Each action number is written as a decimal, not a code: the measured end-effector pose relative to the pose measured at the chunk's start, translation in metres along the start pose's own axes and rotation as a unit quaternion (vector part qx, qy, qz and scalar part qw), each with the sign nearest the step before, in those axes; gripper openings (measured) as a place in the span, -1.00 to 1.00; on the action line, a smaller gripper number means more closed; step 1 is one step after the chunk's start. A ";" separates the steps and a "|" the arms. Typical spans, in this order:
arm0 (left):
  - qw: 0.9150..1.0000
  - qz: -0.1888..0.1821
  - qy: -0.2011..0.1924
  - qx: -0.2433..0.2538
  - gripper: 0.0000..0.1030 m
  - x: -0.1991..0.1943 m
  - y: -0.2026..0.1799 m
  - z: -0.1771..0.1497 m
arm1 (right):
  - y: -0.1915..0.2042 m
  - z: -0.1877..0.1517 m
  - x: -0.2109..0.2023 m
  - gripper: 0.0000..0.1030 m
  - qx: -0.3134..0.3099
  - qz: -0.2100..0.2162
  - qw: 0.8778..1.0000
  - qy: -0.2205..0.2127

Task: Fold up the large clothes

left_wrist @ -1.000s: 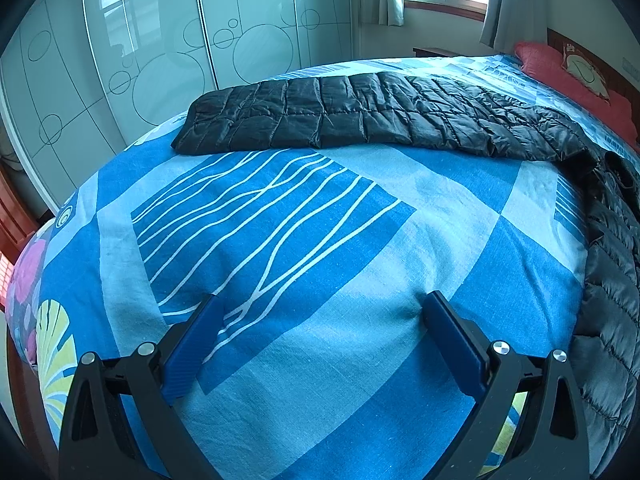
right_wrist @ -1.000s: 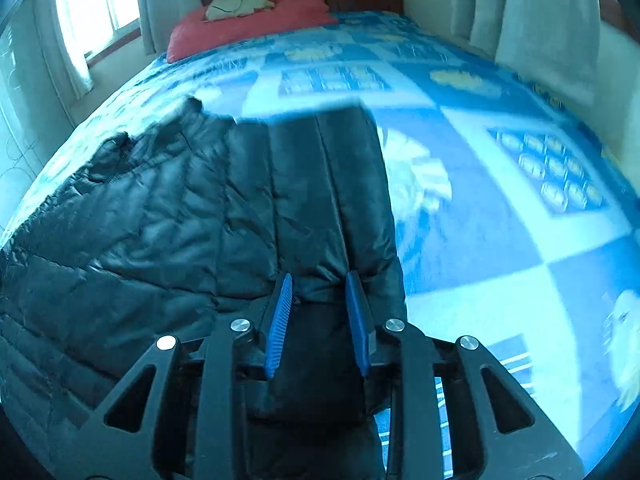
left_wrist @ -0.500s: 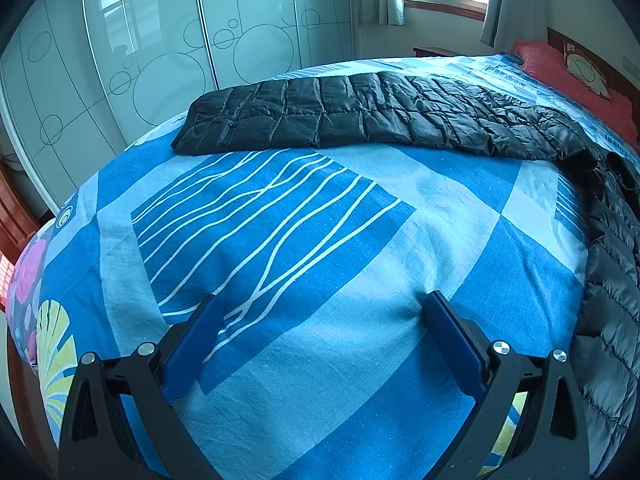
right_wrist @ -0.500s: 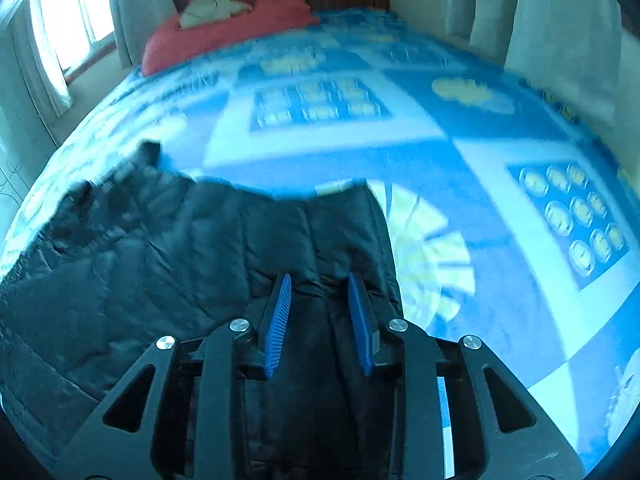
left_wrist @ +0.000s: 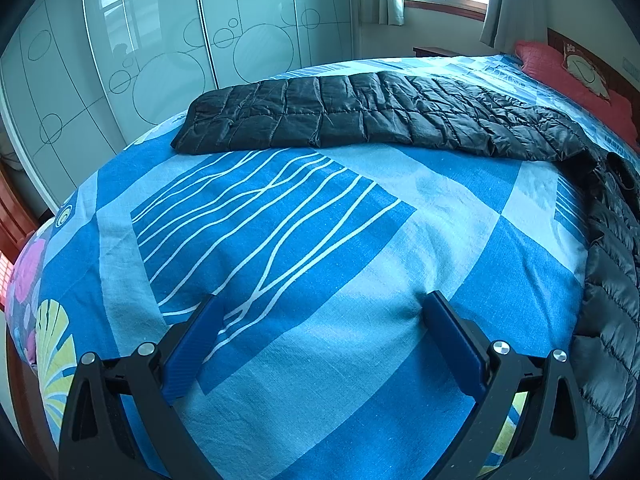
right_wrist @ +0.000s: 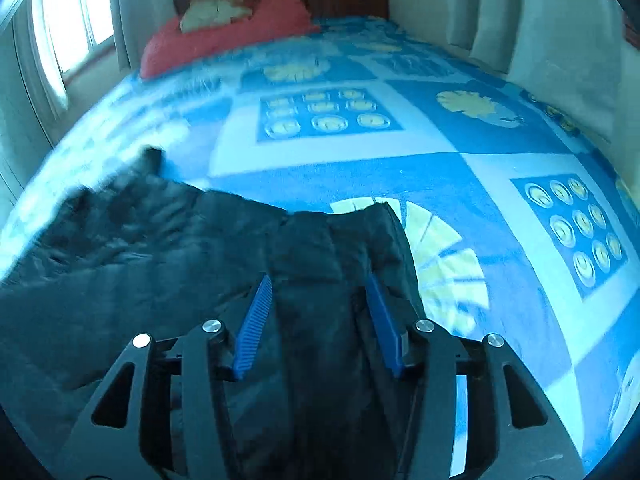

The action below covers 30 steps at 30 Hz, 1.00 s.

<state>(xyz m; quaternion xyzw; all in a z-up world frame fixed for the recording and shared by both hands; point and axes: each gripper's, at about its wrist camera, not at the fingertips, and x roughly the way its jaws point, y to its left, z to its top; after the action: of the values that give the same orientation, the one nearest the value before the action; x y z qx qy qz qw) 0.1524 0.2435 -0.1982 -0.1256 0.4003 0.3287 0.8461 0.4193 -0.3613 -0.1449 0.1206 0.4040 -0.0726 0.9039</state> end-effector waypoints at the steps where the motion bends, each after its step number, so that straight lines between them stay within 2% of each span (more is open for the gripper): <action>1: 1.000 0.000 0.000 0.000 0.93 0.000 0.000 0.000 | 0.003 -0.007 -0.010 -0.01 0.002 0.004 1.000 -0.006; 4: 1.000 0.000 0.000 0.000 0.93 0.000 0.000 0.000 | 0.021 -0.040 -0.043 0.11 -0.024 0.007 0.999 -0.022; 6: 1.000 0.000 -0.001 0.000 0.93 0.000 0.000 0.000 | 0.030 -0.055 -0.051 0.21 -0.033 0.014 0.999 -0.020; 9: 1.000 -0.001 0.000 -0.001 0.93 0.000 0.001 0.000 | 0.044 -0.072 -0.046 0.27 -0.055 -0.001 0.998 -0.008; 12: 1.000 0.000 0.000 0.000 0.93 0.000 0.000 0.000 | 0.050 -0.081 -0.029 0.38 -0.064 -0.017 0.998 0.013; 14: 1.000 -0.001 0.001 -0.001 0.93 0.000 0.001 0.000 | 0.052 -0.086 -0.022 0.45 -0.075 -0.025 0.997 0.012; 22: 1.000 -0.011 0.017 -0.006 0.93 0.001 0.002 0.004 | 0.054 -0.091 -0.022 0.49 -0.083 -0.028 0.996 -0.001; 25: 0.999 -0.036 0.025 -0.017 0.93 0.000 0.010 0.009 | 0.054 -0.092 -0.023 0.51 -0.083 -0.028 0.996 -0.002; 30: 0.994 -0.080 0.006 -0.071 0.93 0.002 0.030 0.020 | 0.054 -0.093 -0.024 0.52 -0.086 -0.028 0.996 -0.004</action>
<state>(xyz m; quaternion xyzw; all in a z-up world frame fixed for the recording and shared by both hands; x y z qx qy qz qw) 0.1454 0.2767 -0.1850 -0.2189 0.3701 0.2870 0.8560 0.3489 -0.2825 -0.1783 0.0311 0.4087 -0.0629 0.9100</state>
